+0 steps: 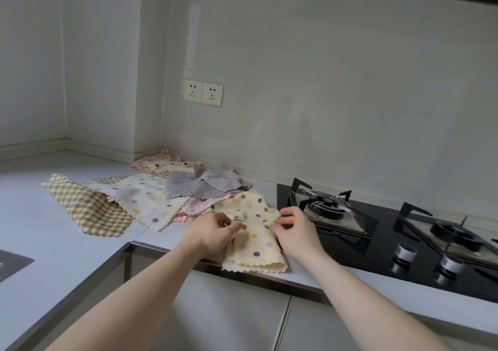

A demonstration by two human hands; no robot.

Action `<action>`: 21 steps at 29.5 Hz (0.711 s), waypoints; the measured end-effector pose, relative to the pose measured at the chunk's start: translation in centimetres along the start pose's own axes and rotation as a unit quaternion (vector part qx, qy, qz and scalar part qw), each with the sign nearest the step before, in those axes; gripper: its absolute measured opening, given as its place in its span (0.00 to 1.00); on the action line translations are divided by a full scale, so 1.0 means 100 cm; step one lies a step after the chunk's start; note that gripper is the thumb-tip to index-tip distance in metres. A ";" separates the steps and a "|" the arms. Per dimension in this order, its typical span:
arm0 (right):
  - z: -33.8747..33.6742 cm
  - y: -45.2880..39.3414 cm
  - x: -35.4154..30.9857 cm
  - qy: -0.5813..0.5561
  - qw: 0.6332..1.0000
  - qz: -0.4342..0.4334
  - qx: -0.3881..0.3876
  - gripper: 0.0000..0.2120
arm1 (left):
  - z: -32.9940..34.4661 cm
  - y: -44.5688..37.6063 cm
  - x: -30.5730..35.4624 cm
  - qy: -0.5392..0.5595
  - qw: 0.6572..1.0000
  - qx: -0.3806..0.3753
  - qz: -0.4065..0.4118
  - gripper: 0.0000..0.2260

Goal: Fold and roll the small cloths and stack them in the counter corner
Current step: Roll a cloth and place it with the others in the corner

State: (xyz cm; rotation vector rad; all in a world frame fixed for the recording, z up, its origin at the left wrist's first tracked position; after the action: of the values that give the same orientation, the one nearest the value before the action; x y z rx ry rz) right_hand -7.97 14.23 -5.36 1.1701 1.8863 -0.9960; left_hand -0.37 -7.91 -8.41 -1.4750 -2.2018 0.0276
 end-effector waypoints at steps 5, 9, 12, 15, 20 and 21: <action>0.004 0.007 0.023 0.035 0.999 -0.010 0.000 0.18 | 0.003 -0.002 0.005 -0.031 0.999 -0.014 0.026 0.14; 0.009 0.005 0.022 0.054 0.998 -0.013 0.014 0.19 | -0.001 0.001 0.008 0.038 0.998 -0.009 0.045 0.07; 0.015 0.006 0.023 0.081 0.997 -0.018 0.007 0.23 | -0.005 0.003 0.012 0.102 0.992 0.000 0.074 0.04; 0.019 0.005 0.023 0.066 0.998 -0.018 -0.009 0.26 | -0.004 0.004 0.013 0.170 0.982 -0.003 0.080 0.03; 0.019 0.004 0.031 -0.106 0.993 0.002 -0.042 0.28 | -0.005 0.005 0.016 0.234 0.970 -0.025 0.064 0.06; 0.019 0.004 0.032 -0.128 0.991 -0.002 -0.045 0.27 | -0.004 0.006 0.017 0.230 0.971 -0.034 0.060 0.06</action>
State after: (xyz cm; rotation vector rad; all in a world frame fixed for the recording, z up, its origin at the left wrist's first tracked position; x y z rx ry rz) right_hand -8.44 13.94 -9.02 0.9381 1.7113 -1.0003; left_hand -0.21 -6.30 -7.60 -1.4728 -1.7558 -0.3213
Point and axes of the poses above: each hand's wrist, its own y-axis away from the middle knuckle, its own z-axis out of the palm, x = y × z, the point moved 10 cm from there along -y, towards the middle knuckle, and after that the axes turned 15 degrees about -y, right-handed, at the moved point
